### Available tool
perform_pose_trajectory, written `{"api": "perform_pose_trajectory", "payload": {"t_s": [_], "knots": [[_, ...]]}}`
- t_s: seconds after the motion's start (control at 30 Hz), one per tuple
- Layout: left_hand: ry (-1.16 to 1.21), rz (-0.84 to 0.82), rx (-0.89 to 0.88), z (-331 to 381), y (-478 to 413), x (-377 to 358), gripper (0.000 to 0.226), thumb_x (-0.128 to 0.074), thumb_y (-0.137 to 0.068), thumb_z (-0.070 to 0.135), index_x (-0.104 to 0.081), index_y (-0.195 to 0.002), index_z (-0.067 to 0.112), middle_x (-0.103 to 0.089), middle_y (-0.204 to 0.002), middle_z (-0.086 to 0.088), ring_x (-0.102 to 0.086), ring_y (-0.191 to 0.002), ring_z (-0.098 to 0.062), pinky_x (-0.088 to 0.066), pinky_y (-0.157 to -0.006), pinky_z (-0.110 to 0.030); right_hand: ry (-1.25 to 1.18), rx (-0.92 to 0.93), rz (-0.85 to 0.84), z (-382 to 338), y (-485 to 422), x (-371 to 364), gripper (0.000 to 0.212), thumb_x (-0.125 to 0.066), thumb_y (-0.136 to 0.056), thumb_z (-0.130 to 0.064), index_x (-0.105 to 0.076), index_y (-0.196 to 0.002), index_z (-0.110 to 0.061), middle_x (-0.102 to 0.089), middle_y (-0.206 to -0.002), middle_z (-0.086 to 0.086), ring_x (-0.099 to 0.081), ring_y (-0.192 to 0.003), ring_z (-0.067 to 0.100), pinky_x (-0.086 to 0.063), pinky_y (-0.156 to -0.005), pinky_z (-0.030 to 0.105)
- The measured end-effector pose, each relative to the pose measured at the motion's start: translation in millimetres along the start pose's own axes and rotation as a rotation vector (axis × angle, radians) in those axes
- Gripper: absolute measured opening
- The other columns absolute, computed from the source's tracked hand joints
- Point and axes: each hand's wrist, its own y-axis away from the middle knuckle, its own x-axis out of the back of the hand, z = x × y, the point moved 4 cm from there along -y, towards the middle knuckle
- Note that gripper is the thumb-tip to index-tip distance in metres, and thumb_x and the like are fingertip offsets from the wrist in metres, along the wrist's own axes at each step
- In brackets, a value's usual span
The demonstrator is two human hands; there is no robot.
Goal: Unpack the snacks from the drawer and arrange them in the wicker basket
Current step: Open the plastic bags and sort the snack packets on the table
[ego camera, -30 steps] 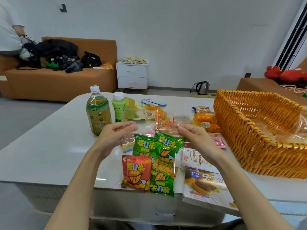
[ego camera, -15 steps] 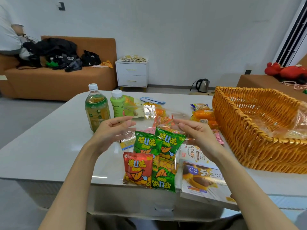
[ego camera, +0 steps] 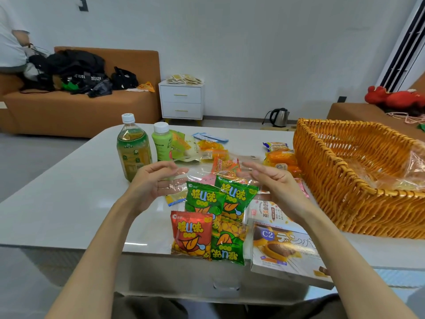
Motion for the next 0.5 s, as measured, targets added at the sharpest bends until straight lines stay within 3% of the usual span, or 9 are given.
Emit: {"api": "perform_pose_trajectory", "payload": {"t_s": [0.13,0.23,0.37,0.43,0.5], "knots": [[-0.022,0.027,-0.058,5.5,3.5,-3.4,0.017,-0.070,-0.076,0.017,-0.066,-0.092,0.011,-0.074,-0.104,-0.004,-0.073,-0.087,-0.026,-0.060,-0.067,-0.034,0.058,0.058,0.047,-3.0,-0.5,-0.9,0.030,-0.050,-0.098,-0.017,-0.063,-0.125,-0.023,-0.072,-0.114,-0.003,-0.066,-0.085,-0.002,-0.051,-0.063,0.015],[-0.033,0.028,-0.083,9.9,7.3,-4.4,0.031,-0.076,-0.065,0.027,-0.068,-0.091,0.014,-0.074,-0.100,-0.005,-0.073,-0.085,-0.023,-0.060,-0.062,-0.032,0.010,0.065,0.115,-4.7,-1.8,-1.3,0.025,-0.053,-0.096,-0.014,-0.068,-0.115,-0.020,-0.075,-0.104,-0.002,-0.068,-0.079,0.002,-0.048,-0.055,0.014],[-0.030,0.010,-0.072,6.7,6.0,-1.5,0.003,-0.063,-0.085,0.012,-0.062,-0.087,0.013,-0.074,-0.102,-0.006,-0.073,-0.086,-0.027,-0.058,-0.059,-0.030,0.017,0.029,0.118,-2.6,-2.2,0.8,0.020,-0.055,-0.095,-0.016,-0.070,-0.107,-0.019,-0.075,-0.102,-0.003,-0.068,-0.083,0.005,-0.047,-0.052,0.015],[-0.022,0.021,-0.053,3.0,4.2,-0.4,0.009,-0.060,-0.088,0.006,-0.059,-0.082,0.013,-0.074,-0.102,-0.006,-0.073,-0.085,-0.029,-0.058,-0.059,-0.030,0.023,0.029,0.099,-2.8,-1.5,2.2,0.019,-0.054,-0.096,-0.014,-0.071,-0.104,-0.016,-0.074,-0.104,0.000,-0.070,-0.090,0.009,-0.047,-0.051,0.014],[-0.003,0.025,-0.035,1.4,3.7,-1.4,0.014,-0.059,-0.088,0.004,-0.057,-0.078,0.013,-0.074,-0.100,-0.006,-0.072,-0.083,-0.029,-0.059,-0.060,-0.030,0.021,0.038,0.087,-5.7,0.7,1.8,0.022,-0.050,-0.097,-0.006,-0.071,-0.103,-0.009,-0.075,-0.099,0.000,-0.069,-0.080,0.007,-0.045,-0.050,0.012]]}}
